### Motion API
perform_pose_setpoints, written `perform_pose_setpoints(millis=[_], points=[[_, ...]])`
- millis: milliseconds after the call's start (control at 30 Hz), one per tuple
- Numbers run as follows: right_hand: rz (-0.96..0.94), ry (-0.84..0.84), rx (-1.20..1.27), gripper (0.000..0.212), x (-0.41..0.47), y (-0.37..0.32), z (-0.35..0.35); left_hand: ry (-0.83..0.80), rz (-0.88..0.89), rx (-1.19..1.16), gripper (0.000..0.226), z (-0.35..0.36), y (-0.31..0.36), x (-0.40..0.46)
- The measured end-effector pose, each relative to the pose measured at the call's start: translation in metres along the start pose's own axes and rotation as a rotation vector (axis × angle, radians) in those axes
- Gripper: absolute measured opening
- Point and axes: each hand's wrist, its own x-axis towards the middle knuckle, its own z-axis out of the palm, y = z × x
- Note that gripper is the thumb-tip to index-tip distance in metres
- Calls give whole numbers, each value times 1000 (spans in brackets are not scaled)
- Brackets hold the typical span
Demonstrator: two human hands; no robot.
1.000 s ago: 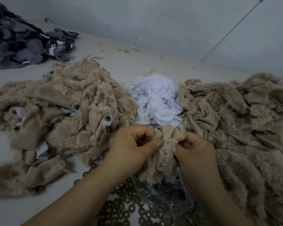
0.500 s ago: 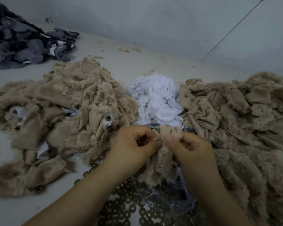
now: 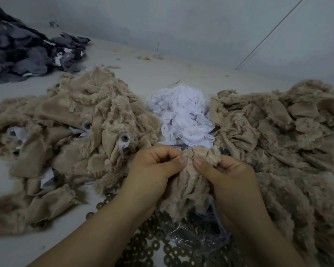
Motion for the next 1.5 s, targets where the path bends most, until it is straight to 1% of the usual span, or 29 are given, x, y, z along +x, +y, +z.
perform_pose_setpoints(millis=[67,133,367,500,600,633,933,1100,1267,1433,1500], points=[[-9,-4,-38,28,0,0,0,15,16,6,22,1,0,0],[-41,0,-66,24,-1,-2,0,26,56,55,23,2,0,0],[-71,-1,-81,24,-2,-3,1,38,134,215,20,2,0,-1],[-62,31,-95,21,-2,-2,2,39,137,230,23,4,1,-3],[-46,64,-85,9,-2,-2,2,41,142,234,20,5,1,-5],[-47,69,-77,8,-2,-2,2,39,136,230,20,5,0,-5],[-66,117,-107,9,-4,-5,2,50,118,233,22,8,0,-7],[-40,98,-58,9,-5,-7,3,69,67,160,25,9,0,-7],[-50,92,-76,10,-6,-10,4,76,76,174,24,11,1,-8],[-46,79,-63,11,-7,-9,4,93,149,324,26,11,0,-6],[-63,83,-108,10,-7,-8,4,108,174,366,25,11,-1,-6]])
